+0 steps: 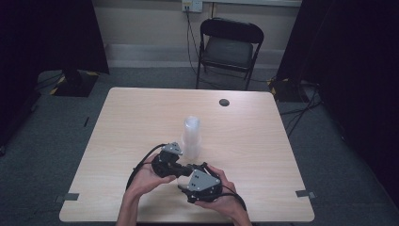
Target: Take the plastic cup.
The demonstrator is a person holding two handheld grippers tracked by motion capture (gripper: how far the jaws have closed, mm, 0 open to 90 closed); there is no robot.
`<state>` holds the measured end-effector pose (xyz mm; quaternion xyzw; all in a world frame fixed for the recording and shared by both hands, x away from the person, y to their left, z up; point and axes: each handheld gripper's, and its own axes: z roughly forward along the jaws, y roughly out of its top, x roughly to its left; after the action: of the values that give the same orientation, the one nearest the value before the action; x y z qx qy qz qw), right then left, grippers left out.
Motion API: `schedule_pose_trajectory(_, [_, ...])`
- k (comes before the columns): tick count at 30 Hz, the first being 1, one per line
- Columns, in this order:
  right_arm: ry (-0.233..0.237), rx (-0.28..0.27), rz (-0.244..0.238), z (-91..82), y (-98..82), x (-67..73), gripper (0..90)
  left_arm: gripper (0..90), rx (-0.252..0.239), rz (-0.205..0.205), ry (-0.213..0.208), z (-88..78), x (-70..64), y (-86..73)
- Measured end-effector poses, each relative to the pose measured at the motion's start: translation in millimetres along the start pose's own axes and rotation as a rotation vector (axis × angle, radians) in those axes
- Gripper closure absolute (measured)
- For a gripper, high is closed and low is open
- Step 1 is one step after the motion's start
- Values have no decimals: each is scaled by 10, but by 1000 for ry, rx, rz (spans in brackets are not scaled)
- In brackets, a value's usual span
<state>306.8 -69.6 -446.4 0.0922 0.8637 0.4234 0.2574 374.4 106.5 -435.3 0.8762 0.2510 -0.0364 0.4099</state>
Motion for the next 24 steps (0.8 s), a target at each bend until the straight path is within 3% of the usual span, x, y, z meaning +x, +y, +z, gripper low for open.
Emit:
schedule_pose_trajectory(7, [-3,-27,37,-18,-13,-51,291,852,-41,-16,26,-31,-12,-8])
schedule_pose_trajectory(16, [-4,-21,38,-20,-11,-79,295,810,-71,-18,27,-74,-14,-9])
schedule_pose_trajectory(18, [-5,-21,43,-21,-10,-87,296,779,-107,-38,48,-103,-6,-14])
schedule_pose_trajectory(24, [-20,-23,74,-33,-40,-136,298,761,-145,-54,46,-149,14,-43])
